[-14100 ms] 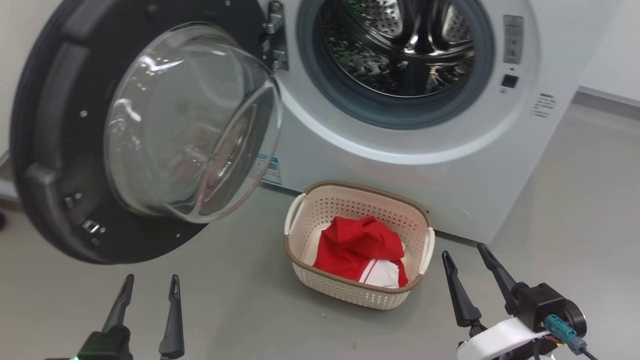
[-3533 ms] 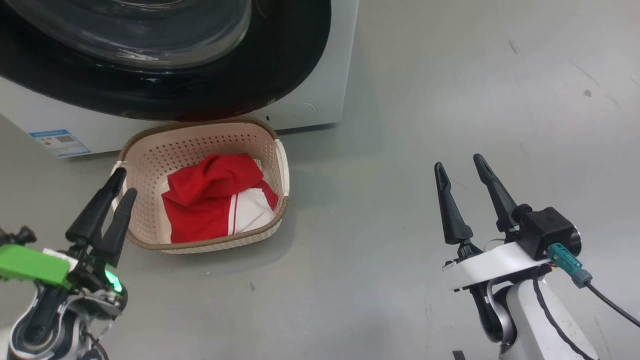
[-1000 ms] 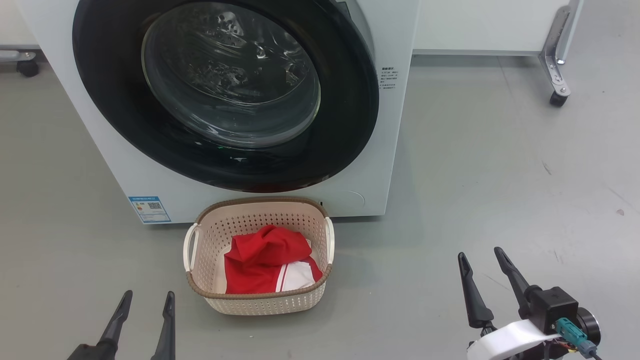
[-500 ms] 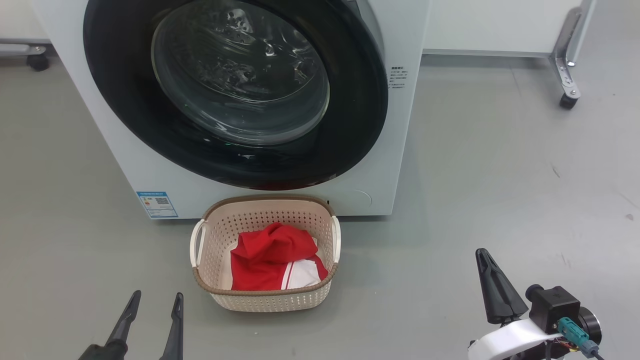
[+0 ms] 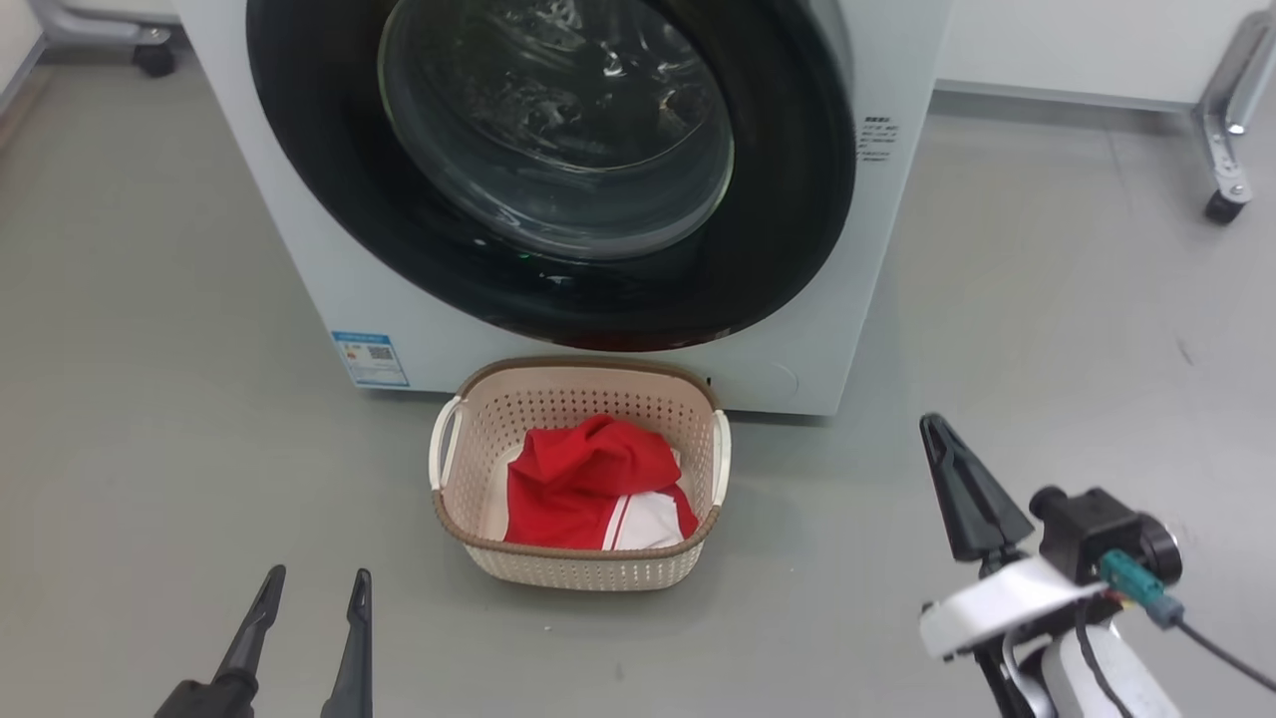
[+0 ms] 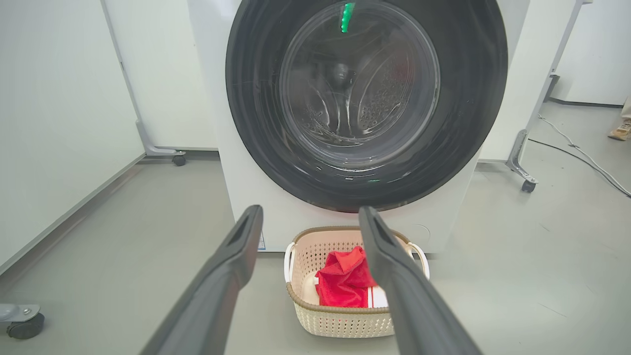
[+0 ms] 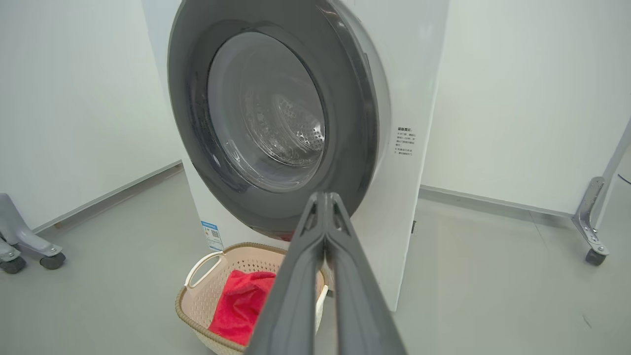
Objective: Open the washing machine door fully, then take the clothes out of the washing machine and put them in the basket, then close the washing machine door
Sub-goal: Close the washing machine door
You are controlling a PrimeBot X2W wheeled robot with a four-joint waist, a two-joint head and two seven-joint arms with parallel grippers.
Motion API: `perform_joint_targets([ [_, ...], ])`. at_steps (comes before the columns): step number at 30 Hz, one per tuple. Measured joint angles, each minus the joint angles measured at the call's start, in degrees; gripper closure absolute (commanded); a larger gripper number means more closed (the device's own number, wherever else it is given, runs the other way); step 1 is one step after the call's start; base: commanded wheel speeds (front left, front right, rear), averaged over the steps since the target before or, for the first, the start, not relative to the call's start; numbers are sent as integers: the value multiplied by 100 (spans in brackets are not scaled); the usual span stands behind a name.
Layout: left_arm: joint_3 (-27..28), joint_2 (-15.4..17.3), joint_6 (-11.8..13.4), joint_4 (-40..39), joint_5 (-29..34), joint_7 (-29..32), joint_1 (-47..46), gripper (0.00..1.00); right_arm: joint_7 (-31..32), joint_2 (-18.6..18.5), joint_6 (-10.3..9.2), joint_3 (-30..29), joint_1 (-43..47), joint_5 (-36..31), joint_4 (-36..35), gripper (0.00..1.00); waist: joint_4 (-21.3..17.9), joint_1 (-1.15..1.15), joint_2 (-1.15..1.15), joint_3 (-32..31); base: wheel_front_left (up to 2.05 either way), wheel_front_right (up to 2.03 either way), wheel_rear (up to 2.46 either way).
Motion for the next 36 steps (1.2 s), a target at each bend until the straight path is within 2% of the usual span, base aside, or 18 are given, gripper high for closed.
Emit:
perform_joint_targets([
  [12,-78,-190,0,-307,-2,-83,-372,0,361,-294,125,68,-1796,-102,147,100,519,0,0,586,0,0,0],
  [23,-16,-304,-12,-454,-29,-144,-807,0,803,-578,177,14,-3562,1,508,100,981,0,0,1416,0,0,0],
  [28,7,-355,-12,-453,-45,-193,-1015,0,913,-739,178,-23,-4082,66,773,100,1141,0,0,1759,0,0,0],
  [36,41,-422,-21,-426,-111,-196,-1202,0,960,-804,179,-15,-4800,134,1046,100,1290,0,0,2164,0,0,0],
])
